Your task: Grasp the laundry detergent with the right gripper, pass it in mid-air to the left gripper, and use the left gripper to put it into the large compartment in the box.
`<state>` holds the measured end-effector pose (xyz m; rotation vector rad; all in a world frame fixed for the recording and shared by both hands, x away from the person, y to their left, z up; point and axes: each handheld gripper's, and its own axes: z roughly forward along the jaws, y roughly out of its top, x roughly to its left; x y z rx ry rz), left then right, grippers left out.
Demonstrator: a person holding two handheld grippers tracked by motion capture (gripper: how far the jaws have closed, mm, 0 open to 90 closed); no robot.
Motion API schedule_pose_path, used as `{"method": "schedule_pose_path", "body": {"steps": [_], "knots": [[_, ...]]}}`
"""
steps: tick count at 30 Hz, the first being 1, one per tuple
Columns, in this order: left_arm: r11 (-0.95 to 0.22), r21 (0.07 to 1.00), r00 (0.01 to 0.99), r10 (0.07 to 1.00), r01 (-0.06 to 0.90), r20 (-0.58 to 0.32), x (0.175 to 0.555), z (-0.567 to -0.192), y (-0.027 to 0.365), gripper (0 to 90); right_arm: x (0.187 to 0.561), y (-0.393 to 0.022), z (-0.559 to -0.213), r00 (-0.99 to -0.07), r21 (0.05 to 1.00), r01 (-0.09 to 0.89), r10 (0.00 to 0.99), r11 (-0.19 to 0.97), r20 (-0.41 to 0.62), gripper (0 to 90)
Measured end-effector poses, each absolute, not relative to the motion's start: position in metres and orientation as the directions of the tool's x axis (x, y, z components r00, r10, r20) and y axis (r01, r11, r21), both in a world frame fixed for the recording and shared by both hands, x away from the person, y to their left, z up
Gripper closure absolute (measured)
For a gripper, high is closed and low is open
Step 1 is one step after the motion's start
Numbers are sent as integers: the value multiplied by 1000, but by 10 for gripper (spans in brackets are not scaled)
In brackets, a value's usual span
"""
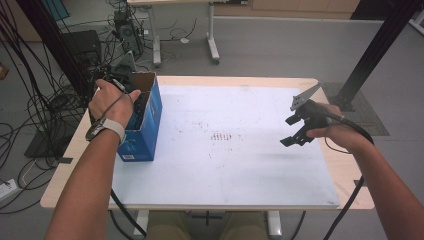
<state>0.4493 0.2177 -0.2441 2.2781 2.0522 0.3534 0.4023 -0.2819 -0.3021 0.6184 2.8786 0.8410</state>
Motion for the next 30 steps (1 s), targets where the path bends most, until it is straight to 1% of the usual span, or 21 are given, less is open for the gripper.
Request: {"method": "schedule_pose_path", "body": {"steps": [16,30], "knots": [[-127,193,102,986,973,136,449,-256,218,380,403,-283,-304,-914,529,362,404,767,39,111],[-135,168,113,985,977,130,449,-273,220,380,403,-285,-306,-912,529,366,408,766,41,111]]}}
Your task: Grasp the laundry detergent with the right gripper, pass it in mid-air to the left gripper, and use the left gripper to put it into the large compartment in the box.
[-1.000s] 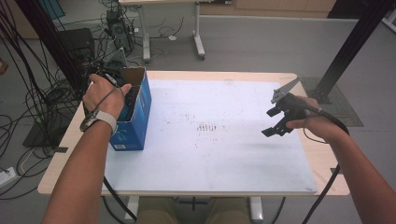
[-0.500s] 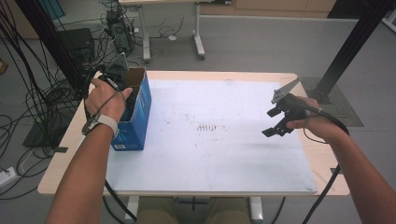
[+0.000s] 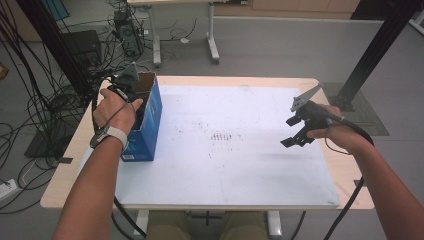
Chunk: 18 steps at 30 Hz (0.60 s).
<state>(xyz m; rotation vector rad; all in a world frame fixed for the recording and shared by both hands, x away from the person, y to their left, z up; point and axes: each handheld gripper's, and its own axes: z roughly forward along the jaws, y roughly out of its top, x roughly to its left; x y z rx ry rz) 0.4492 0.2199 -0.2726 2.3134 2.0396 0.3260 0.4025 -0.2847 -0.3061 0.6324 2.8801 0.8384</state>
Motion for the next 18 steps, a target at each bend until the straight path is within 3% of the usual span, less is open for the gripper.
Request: {"method": "schedule_pose_path", "body": {"steps": [18], "knots": [[-130,160,111,986,979,125,448,-278,221,379,400,-286,-305,-910,534,368,412,761,40,111]]}}
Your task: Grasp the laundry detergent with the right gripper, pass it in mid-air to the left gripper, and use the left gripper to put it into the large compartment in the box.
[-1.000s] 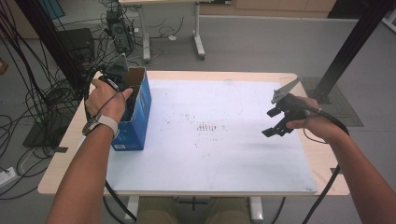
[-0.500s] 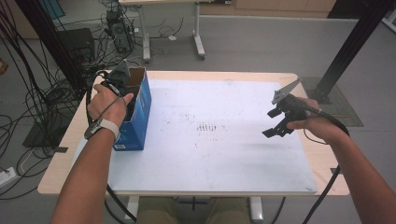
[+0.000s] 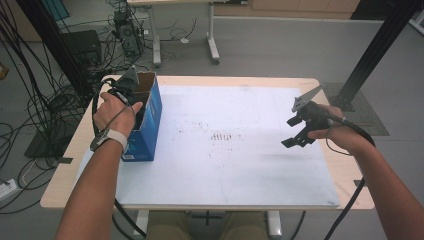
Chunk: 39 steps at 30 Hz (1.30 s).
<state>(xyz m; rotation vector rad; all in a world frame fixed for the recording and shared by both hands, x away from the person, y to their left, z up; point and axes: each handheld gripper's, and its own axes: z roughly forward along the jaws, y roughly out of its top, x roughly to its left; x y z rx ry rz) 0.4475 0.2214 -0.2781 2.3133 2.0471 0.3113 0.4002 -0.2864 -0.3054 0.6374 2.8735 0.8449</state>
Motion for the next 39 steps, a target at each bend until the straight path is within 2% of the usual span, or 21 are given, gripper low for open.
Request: {"method": "schedule_pose_path", "body": {"steps": [39], "knots": [[-123,154,105,987,980,120,447,-278,222,378,398,-285,-307,-911,524,369,411,768,39,110]]}}
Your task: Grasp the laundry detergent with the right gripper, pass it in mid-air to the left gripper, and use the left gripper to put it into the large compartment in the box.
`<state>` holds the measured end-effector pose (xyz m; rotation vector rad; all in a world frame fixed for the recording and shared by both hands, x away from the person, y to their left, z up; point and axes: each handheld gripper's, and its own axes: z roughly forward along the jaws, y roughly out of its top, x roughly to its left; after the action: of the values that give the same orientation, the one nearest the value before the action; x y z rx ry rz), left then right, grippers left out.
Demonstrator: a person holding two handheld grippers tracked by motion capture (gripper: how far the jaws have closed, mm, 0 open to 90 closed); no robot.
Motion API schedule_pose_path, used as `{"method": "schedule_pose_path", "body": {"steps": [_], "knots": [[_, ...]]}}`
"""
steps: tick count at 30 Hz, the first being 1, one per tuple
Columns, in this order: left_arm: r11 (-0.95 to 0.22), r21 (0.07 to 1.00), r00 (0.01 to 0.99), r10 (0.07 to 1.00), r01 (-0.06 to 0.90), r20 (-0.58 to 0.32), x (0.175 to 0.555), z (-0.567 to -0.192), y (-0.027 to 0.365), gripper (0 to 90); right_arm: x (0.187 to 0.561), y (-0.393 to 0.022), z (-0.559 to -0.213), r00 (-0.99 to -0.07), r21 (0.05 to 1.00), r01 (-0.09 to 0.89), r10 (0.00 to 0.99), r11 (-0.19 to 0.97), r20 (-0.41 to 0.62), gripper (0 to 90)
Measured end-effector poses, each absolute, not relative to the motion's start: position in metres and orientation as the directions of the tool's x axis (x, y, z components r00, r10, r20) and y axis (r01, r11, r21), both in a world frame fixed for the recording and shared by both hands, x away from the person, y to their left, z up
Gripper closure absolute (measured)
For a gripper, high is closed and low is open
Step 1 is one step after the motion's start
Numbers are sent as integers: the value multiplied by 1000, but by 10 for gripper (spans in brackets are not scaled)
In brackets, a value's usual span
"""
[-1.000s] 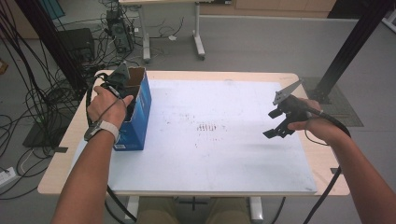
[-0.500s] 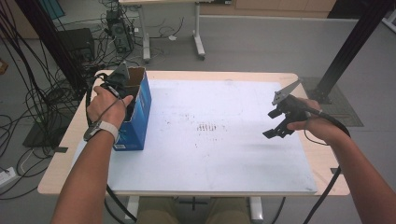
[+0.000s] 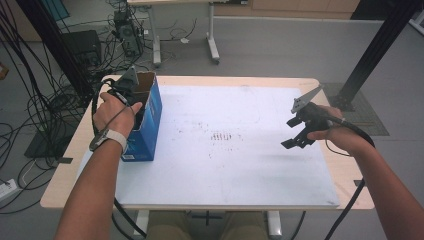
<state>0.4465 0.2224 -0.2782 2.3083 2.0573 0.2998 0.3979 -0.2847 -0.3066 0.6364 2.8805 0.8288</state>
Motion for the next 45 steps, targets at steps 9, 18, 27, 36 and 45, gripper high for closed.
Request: {"method": "schedule_pose_path", "body": {"steps": [9,18,27,36,45], "knots": [[-122,150,104,987,981,119,447,-278,223,378,398,-285,-306,-910,525,369,412,767,39,110],[-126,150,108,987,981,121,446,-278,223,378,398,-284,-306,-911,524,368,411,768,38,110],[-126,148,109,987,981,121,446,-278,223,378,398,-283,-305,-912,523,364,408,770,34,110],[-125,147,108,987,981,122,446,-278,223,378,398,-284,-305,-913,523,363,407,771,33,111],[-124,147,107,987,981,122,446,-278,223,377,398,-283,-305,-912,524,363,408,770,33,110]]}}
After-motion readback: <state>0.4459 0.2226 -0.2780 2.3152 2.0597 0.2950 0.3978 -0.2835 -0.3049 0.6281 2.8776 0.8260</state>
